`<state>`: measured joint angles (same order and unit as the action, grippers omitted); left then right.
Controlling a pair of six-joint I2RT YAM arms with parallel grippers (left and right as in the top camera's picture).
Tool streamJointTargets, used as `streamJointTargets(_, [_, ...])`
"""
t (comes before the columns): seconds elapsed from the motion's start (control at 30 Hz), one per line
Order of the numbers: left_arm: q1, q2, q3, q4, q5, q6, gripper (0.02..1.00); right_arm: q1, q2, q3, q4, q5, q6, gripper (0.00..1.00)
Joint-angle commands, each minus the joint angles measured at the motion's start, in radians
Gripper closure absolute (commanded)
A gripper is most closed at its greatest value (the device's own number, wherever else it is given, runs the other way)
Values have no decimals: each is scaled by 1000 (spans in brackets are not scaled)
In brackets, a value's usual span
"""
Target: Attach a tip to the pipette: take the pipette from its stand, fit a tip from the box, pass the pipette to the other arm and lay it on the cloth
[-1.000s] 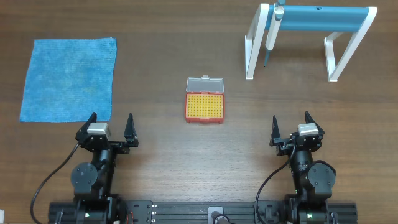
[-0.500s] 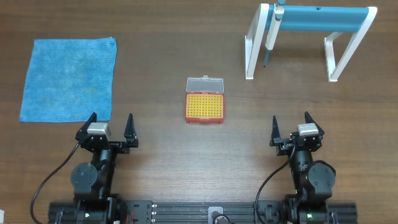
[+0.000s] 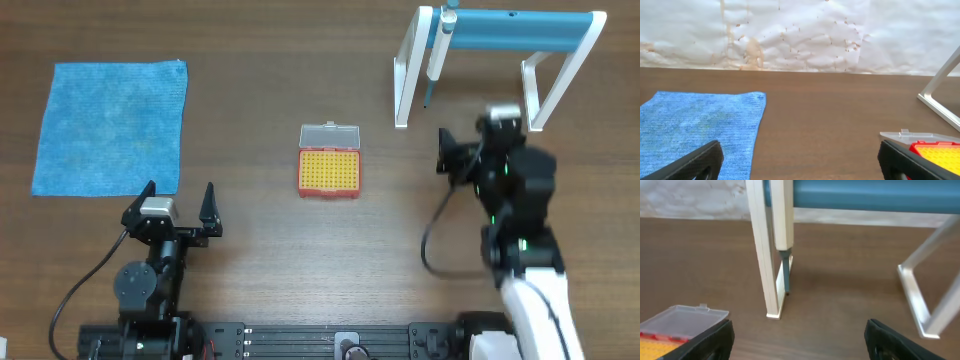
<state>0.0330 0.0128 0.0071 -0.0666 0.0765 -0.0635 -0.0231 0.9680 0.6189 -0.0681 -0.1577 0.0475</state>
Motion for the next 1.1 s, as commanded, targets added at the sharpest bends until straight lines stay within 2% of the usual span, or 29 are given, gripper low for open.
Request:
streamJointTargets(0.03, [0, -7, -2, -6, 14, 16, 23, 5, 227, 172, 79, -39, 116, 154])
streamJointTargets(0.17, [0, -7, -2, -6, 14, 16, 23, 5, 358, 199, 217, -38, 188, 152])
streamJointTargets(0.37, [0, -7, -2, -6, 14, 16, 23, 5, 477, 200, 349, -38, 175, 154])
streamJointTargets(0.73, [0, -7, -2, -6, 14, 16, 23, 5, 572, 336, 286, -39, 175, 154])
streamJointTargets(1.1, [0, -7, -2, -6, 14, 16, 23, 31, 604, 337, 286, -37, 130, 152])
